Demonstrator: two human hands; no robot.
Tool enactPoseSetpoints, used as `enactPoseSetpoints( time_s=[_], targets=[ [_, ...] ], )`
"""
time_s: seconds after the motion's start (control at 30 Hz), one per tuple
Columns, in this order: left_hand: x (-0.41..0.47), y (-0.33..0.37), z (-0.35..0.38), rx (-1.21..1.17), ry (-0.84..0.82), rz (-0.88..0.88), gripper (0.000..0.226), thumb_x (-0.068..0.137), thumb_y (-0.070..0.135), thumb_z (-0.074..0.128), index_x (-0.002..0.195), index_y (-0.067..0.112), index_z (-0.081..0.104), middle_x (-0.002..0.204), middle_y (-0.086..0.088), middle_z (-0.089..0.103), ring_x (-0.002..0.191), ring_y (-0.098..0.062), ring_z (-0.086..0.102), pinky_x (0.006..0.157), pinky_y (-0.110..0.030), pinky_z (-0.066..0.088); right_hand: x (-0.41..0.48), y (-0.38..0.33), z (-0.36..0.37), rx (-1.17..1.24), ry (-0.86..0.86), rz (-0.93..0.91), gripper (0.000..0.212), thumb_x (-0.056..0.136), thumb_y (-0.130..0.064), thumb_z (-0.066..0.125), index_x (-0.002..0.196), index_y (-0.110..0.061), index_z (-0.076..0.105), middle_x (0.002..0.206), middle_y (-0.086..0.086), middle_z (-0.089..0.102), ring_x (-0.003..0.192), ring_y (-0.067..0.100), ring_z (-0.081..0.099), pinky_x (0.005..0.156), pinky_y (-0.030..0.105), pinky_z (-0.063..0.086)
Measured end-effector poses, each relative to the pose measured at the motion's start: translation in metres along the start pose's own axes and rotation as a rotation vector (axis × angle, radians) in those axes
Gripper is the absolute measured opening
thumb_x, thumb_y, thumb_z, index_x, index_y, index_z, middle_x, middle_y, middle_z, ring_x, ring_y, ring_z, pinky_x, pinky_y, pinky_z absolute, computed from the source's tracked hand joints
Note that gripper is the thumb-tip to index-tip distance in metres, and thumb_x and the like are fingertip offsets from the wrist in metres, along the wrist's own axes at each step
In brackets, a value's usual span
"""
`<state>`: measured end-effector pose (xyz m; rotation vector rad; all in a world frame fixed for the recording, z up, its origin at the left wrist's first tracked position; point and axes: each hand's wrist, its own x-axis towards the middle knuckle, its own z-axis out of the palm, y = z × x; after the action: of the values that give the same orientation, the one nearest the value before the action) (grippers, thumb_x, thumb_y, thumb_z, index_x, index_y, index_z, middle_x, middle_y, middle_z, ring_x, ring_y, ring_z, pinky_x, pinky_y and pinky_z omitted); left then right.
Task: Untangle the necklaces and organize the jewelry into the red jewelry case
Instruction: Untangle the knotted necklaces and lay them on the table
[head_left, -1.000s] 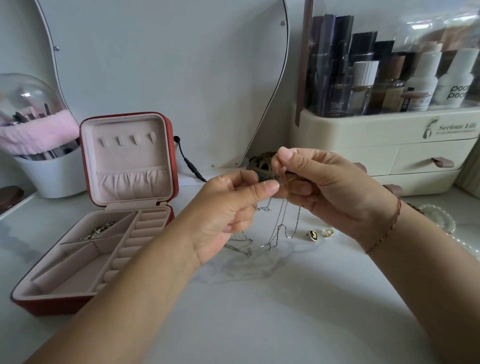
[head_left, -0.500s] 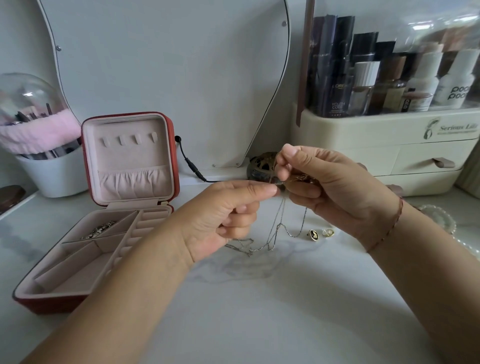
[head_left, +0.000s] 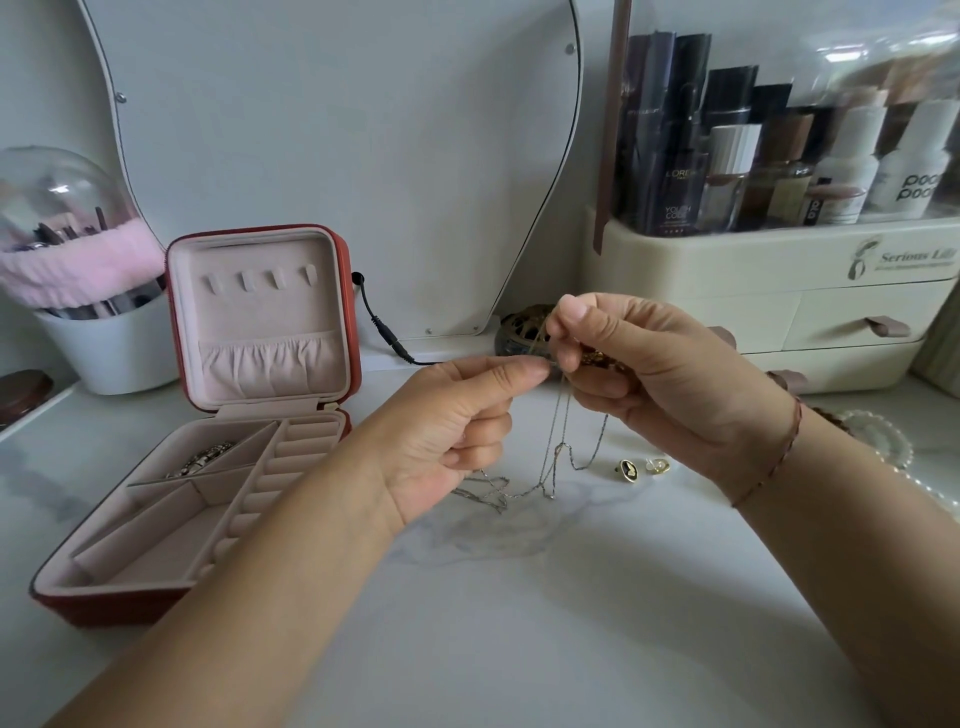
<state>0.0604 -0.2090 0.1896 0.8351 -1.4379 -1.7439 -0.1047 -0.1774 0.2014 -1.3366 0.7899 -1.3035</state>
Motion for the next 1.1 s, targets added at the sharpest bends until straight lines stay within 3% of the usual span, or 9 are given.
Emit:
enactPoseSetpoints(
  time_s=[0.07,0.23,0.4,0.57,0.67,0.77,0.9,1.1],
  targets=[
    [-0.0005,0.0003,0.0003,0.02,-0.012,0.005,0.006,0.069,0.023,0.067,0.065,0.023,0.063,0.051,0.009,0.017,0.039,-0.003,0.014,0.035,-0.016,0.009,0.0002,0.0,0.0007,-0.015,0.011,-0.007,0.017,0.083,-0.025,0.055,0.077,-0.01,0.058,0.063,0.0,0.05,0.045,0.006,0.029,0.046,0.02,0.015],
    [-0.0026,0.0014,0.0006,0.104,-0.067,-0.012,0.031,0.075,0.023,0.062,0.044,0.024,0.061,0.051,0.009,0.016,0.041,-0.004,0.013,0.039,-0.018,0.008,-0.0001,-0.0016,0.0025,-0.035,0.048,-0.022,0.017,0.081,-0.027,0.056,0.076,-0.01,0.057,0.063,0.0,0.051,0.047,0.006,0.03,0.044,0.014,0.022],
    [-0.0027,0.0024,0.0007,0.117,-0.074,-0.03,0.034,0.072,0.022,0.063,0.039,0.022,0.055,0.051,0.01,0.016,0.04,-0.004,0.013,0.039,-0.018,0.008,-0.0004,-0.0012,0.0035,-0.046,0.079,-0.041,0.018,0.081,-0.028,0.057,0.073,-0.012,0.057,0.063,0.0,0.05,0.049,0.007,0.028,0.044,0.014,0.024],
    [-0.001,0.0013,-0.0004,0.06,-0.001,-0.042,0.037,0.073,0.02,0.067,0.045,0.024,0.043,0.051,0.009,0.017,0.04,-0.004,0.013,0.036,-0.017,0.009,0.0008,0.0006,0.0039,-0.062,0.106,-0.052,0.018,0.08,-0.028,0.058,0.07,-0.013,0.059,0.062,-0.001,0.047,0.05,0.008,0.028,0.045,0.014,0.024],
    [0.0021,0.0003,-0.0024,-0.013,0.074,0.0,0.047,0.083,0.014,0.063,0.038,0.02,0.05,0.048,0.01,0.019,0.037,-0.004,0.015,0.037,-0.018,0.008,0.0018,0.0015,0.0036,-0.07,0.103,-0.05,0.018,0.079,-0.028,0.059,0.07,-0.012,0.059,0.065,0.0,0.05,0.051,0.008,0.031,0.045,0.014,0.026],
    [0.0044,-0.0001,-0.0021,-0.054,0.111,0.066,0.038,0.081,0.014,0.063,0.043,0.02,0.061,0.048,0.009,0.022,0.036,-0.003,0.017,0.036,-0.017,0.01,0.002,0.0029,0.0036,-0.126,0.093,-0.013,0.022,0.078,-0.03,0.06,0.073,-0.009,0.059,0.068,0.0,0.057,0.051,0.008,0.037,0.049,0.015,0.029],
    [0.0043,0.0008,0.0002,-0.104,0.12,0.118,0.011,0.076,0.013,0.063,0.069,0.02,0.06,0.05,0.008,0.025,0.035,-0.003,0.019,0.035,-0.016,0.011,0.0015,0.0025,0.004,-0.143,0.091,-0.009,0.021,0.077,-0.031,0.06,0.074,-0.01,0.061,0.071,0.0,0.06,0.054,0.01,0.042,0.052,0.018,0.031],
    [0.0035,0.0017,-0.0014,-0.208,0.026,0.046,0.025,0.073,0.018,0.06,0.049,0.023,0.052,0.053,0.007,0.028,0.037,-0.004,0.02,0.038,-0.019,0.008,0.0006,0.0001,0.0059,-0.187,0.124,-0.051,0.013,0.08,-0.021,0.063,0.074,-0.009,0.06,0.069,0.002,0.06,0.053,0.01,0.041,0.053,0.022,0.029]
  ],
)
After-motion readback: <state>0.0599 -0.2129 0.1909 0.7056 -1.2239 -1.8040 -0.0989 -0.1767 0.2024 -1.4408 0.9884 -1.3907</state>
